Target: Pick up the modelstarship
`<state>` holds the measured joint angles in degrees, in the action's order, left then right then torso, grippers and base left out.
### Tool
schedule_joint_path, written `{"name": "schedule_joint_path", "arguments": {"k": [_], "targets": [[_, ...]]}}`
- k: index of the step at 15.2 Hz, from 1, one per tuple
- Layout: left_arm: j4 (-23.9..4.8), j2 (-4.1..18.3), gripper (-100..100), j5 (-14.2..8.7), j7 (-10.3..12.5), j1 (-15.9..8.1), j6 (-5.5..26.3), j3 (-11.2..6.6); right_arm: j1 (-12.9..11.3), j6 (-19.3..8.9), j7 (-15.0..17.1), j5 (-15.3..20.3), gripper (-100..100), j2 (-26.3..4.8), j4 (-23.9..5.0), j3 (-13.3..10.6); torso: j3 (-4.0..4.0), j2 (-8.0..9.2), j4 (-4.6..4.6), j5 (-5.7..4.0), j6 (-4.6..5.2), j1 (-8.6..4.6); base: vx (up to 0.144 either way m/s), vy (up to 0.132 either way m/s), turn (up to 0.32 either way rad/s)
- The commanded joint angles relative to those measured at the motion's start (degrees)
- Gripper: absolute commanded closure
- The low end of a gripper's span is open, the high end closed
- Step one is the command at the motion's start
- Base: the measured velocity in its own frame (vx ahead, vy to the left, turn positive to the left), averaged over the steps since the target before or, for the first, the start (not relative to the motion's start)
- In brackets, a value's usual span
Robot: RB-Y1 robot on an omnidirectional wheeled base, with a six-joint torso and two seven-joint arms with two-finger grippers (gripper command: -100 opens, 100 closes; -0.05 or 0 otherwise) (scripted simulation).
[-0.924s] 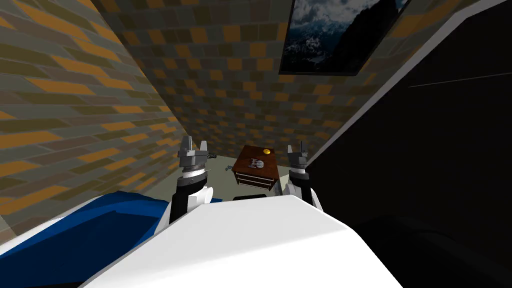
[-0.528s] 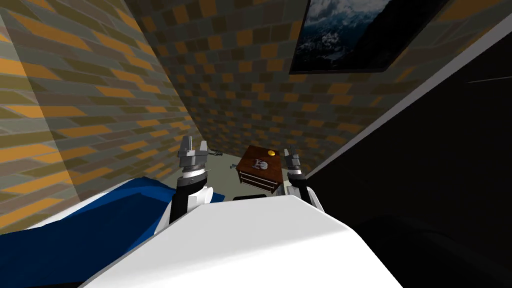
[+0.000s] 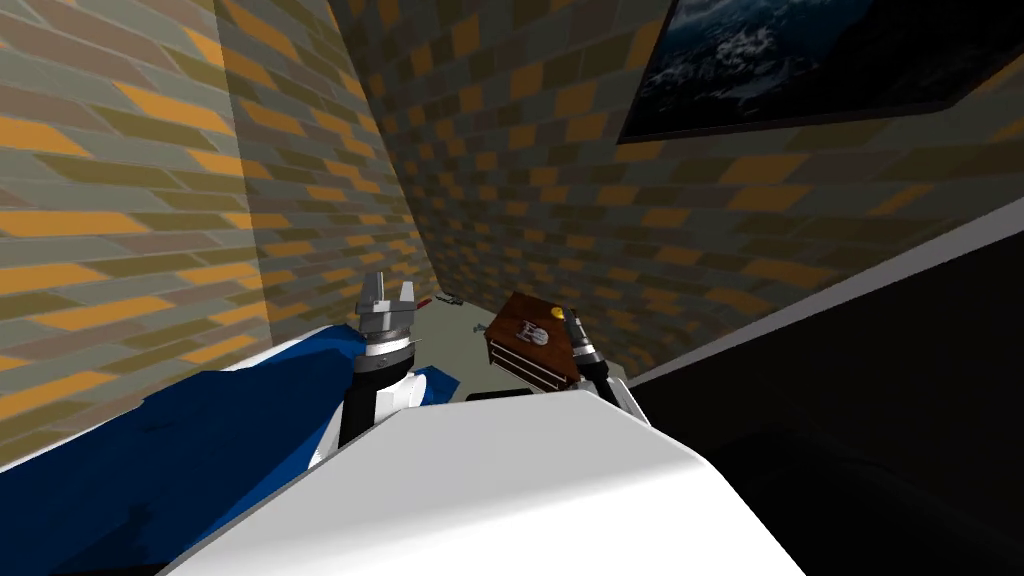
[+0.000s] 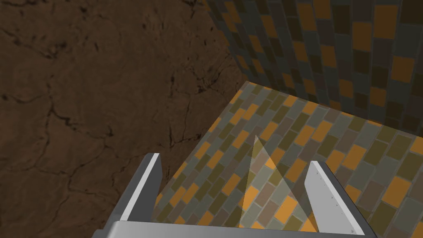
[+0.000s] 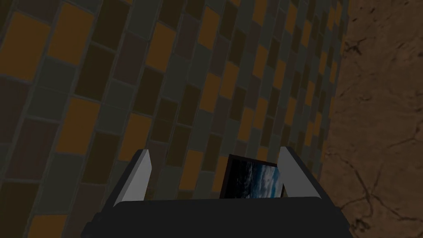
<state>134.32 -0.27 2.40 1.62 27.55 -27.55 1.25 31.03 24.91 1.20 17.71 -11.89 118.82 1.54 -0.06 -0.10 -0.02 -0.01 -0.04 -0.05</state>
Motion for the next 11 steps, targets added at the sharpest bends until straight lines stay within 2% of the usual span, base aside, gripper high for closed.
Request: {"name": "schedule_joint_path", "arguments": {"k": [1, 3, 4, 5, 6, 8, 9, 10, 11], "targets": [[0.0, 0.0, 0, 0.0, 0.0, 0.0, 0.0, 0.0, -0.3, -1.01, -2.0, 2.61, -100, -2.4, -2.86, -0.18, 0.0, 0.0, 0.0, 0.0, 0.0, 0.0, 0.015, -0.009, 0.45], [0.0, 0.0, 0, 0.0, 0.0, 0.0, 0.0, 0.0, -0.3, -1.01, -2.0, 2.61, -100, -2.4, -3.8, -0.18, 0.0, 0.0, 0.0, 0.0, 0.01, -0.01, 0.013, -0.016, 0.197], [0.0, 0.0, 0, 0.0, 0.0, 0.01, 0.0, -0.01, -0.14, -1.71, -3.48, 4.64, -100, -4.14, -5.92, -0.41, 0.0, 0.0, 0.0, 0.0, 0.05, -0.02, 0.011, -0.007, 0.267], [0.0, 0.0, 0, 0.0, 0.0, 0.0, 0.0, 0.0, -0.14, -1.71, -3.48, 4.64, -100, -4.14, -6.26, -0.41, 0.0, 0.0, 0.0, 0.0, -0.01, 0.0, 0.013, -0.01, 0.309], [0.0, 0.0, 0, 0.0, 0.0, 0.0, 0.0, 0.0, 0.02, -2.43, -5.03, 6.67, -100, -5.9, -7.9, -0.66, 0.0, 0.0, 0.0, 0.0, 0.01, 0.0, 0.015, -0.012, 0.438], [0.0, 0.0, 0, 0.0, 0.0, 0.0, 0.0, 0.0, 0.02, -2.43, -5.03, 6.76, -100, -5.9, -8.83, -0.66, -0.01, -0.02, 0.0, 0.0, 0.01, -0.02, 0.014, -0.018, 0.212], [0.0, 0.0, 0, 0.0, 0.0, 0.01, 0.0, -0.01, 0.18, -3.17, -6.63, 8.96, -100, -7.67, -10.83, -0.92, -0.01, -0.01, 0.0, 0.0, 0.05, -0.01, 0.012, -0.009, 0.254], [0.0, 0.0, 0, 0.0, 0.0, 0.0, 0.0, 0.0, 0.18, -3.17, -6.63, 8.96, -100, -7.67, -11.49, -0.92, 0.0, 0.0, 0.0, 0.0, 0.0, 0.0, 0.012, -0.011, 0.327], [0.0, 0.0, 0, 0.0, 0.0, 0.0, 0.0, 0.0, 0.35, -3.93, -8.29, 11.21, -100, -9.45, -12.91, -1.21, 0.0, 0.0, 0.0, 0.0, 0.0, 0.0, 0.016, -0.016, 0.442]]}}
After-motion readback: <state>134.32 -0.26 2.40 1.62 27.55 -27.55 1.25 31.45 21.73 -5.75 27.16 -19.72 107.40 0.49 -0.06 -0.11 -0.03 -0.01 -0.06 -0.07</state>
